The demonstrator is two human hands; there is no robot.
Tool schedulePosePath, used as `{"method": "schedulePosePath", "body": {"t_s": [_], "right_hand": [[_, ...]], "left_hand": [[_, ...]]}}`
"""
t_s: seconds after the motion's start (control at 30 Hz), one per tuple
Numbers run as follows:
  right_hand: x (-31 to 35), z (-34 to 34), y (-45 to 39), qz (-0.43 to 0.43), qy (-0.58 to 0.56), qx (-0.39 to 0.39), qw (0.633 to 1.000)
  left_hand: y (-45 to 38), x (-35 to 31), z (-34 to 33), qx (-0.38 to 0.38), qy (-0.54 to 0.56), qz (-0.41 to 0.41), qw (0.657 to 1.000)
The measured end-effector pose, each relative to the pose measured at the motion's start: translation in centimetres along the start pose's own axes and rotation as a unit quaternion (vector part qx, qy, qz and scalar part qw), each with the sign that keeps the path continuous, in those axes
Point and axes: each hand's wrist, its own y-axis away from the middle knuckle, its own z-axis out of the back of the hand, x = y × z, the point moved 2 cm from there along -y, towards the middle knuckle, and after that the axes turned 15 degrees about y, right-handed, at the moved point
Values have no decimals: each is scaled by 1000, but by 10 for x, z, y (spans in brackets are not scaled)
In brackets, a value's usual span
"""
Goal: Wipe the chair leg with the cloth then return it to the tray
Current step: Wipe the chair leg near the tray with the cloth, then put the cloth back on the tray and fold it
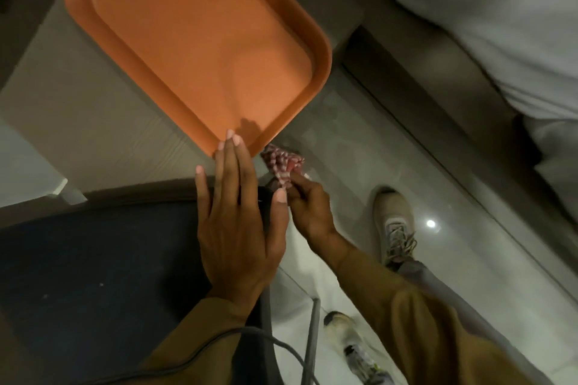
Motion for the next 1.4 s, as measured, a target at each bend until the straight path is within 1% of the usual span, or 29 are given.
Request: {"method": "schedulePosePath", "body": {"t_s": [0.07, 0.1, 0.2, 0.3, 0.4, 0.5, 0.53, 0.57, 0.6, 0.63, 0.67, 0.7, 0.73, 0.77, 0.8, 0.83, 0.87, 0.9, 0.93, 0.97, 1.0, 1.03, 1.1, 1.17, 1.27, 1.33, 1.4], "right_hand": [[17, 17, 24, 47, -5, 28, 998], [24, 25, 30, 54, -12, 41, 998], [40, 41, 34, 38, -48, 95, 994], [53, 60, 35, 50, -72, 158, 984], [59, 85, 38, 48, -134, 207, 968], [71, 116, 40, 19, -220, 237, 946], [76, 127, 41, 0, -251, 243, 937], [85, 140, 42, -16, -274, 255, 927], [97, 152, 43, -23, -288, 271, 918], [110, 165, 45, -24, -292, 288, 912], [124, 177, 45, -23, -288, 301, 909], [139, 186, 45, -24, -290, 319, 902], [153, 193, 43, -35, -288, 335, 896], [167, 198, 41, -52, -285, 347, 892], [180, 202, 39, -61, -278, 360, 889], [192, 205, 36, -56, -254, 366, 893], [200, 206, 33, -26, -203, 361, 910], [207, 206, 29, 30, -123, 347, 929], [211, 205, 25, 93, -39, 321, 942], [215, 202, 20, 155, 25, 286, 945], [216, 200, 13, 205, 68, 253, 943], [216, 197, 6, 234, 96, 239, 938], [221, 186, -7, 268, 142, 228, 925], [222, 172, -20, 278, 179, 221, 918], [225, 156, -33, 270, 227, 211, 912], [228, 145, -43, 250, 231, 192, 920], [233, 135, -50, 198, 198, 177, 944]], "left_hand": [[0, 0, 0, 3, 13, 7, 1000], [-1, 0, 2, 4, 15, 12, 1000], [-1, -2, 4, 13, 8, 22, 1000], [-3, 0, 4, 3, 13, 12, 1000], [-2, 2, 5, -10, 45, 10, 999], [-2, -1, 10, -9, 86, 47, 995], [-2, -3, 11, -12, 104, 70, 992], [-4, -8, 14, -28, 150, 110, 982], [-7, -15, 19, -50, 232, 170, 956], [-11, -25, 26, -67, 337, 233, 910], [-17, -36, 31, -74, 432, 276, 856], [-23, -48, 37, -73, 513, 290, 804], [-28, -61, 43, -72, 579, 286, 760], [-33, -72, 48, -74, 625, 277, 726], [-38, -81, 54, -82, 651, 276, 702], [-42, -86, 60, -98, 666, 286, 682], [-46, -89, 64, -114, 667, 297, 673], [-48, -90, 68, -133, 660, 306, 673], [-50, -89, 72, -153, 642, 312, 684], [-52, -86, 73, -174, 620, 316, 697], [-55, -81, 74, -193, 599, 318, 709], [-58, -77, 73, -206, 582, 317, 720], [-64, -65, 71, -226, 562, 323, 727], [-69, -52, 65, -234, 557, 324, 728], [-75, -38, 55, -211, 577, 307, 727], [-79, -32, 50, -195, 593, 279, 730], [-84, -30, 47, -193, 588, 271, 737]]}}
